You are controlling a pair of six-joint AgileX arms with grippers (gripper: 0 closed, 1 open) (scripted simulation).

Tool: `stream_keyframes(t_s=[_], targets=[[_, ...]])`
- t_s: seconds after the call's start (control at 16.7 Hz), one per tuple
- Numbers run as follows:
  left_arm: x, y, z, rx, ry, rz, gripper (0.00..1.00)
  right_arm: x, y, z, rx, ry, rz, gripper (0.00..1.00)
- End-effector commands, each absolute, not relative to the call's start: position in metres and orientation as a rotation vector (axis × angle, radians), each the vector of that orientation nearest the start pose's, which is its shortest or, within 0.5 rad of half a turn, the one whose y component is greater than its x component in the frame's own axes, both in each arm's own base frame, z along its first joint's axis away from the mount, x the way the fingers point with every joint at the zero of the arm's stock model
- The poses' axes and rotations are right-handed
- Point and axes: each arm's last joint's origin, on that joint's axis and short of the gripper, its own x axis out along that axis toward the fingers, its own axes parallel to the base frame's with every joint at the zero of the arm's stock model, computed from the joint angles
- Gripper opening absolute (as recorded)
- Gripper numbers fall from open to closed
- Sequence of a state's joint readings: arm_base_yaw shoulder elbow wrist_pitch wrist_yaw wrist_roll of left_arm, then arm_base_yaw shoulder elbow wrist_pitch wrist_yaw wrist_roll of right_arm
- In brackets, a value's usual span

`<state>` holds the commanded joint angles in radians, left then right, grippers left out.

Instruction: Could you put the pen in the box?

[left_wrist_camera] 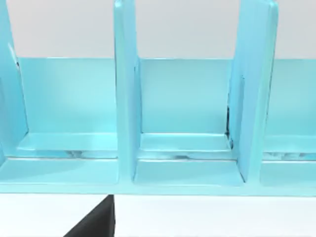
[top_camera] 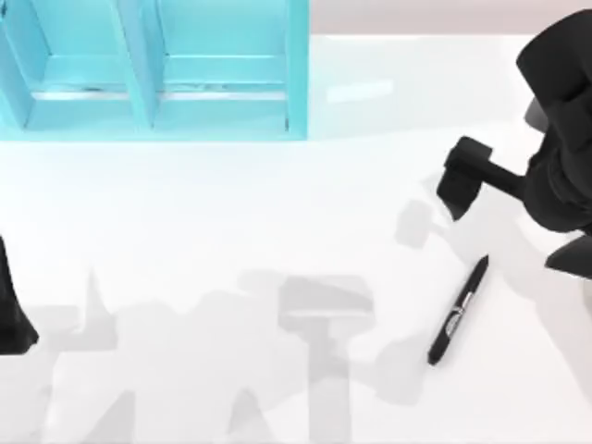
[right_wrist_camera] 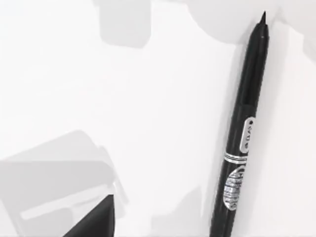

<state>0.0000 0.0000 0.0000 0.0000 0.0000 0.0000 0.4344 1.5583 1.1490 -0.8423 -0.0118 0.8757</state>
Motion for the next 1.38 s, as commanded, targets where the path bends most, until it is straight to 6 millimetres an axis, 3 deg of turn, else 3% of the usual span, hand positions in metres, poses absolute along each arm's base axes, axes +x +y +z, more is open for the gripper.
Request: stream_keyframes(t_s=[0.3, 0.84, 1.38], targets=[[0.106, -0.001, 0.16, 0.0, 0.0, 0.0, 1.0, 0.311, 0.151, 0.192, 0.469, 1.49, -0.37, 1.0], [0.106, -0.001, 0.16, 0.0, 0.0, 0.0, 1.0, 0.316, 0.152, 0.181, 0.466, 1.517, -0.405, 1.0], [0.106, -0.001, 0.16, 0.0, 0.0, 0.0, 1.0, 0.319, 0.156, 0.09, 0.467, 1.515, -0.402, 1.0]])
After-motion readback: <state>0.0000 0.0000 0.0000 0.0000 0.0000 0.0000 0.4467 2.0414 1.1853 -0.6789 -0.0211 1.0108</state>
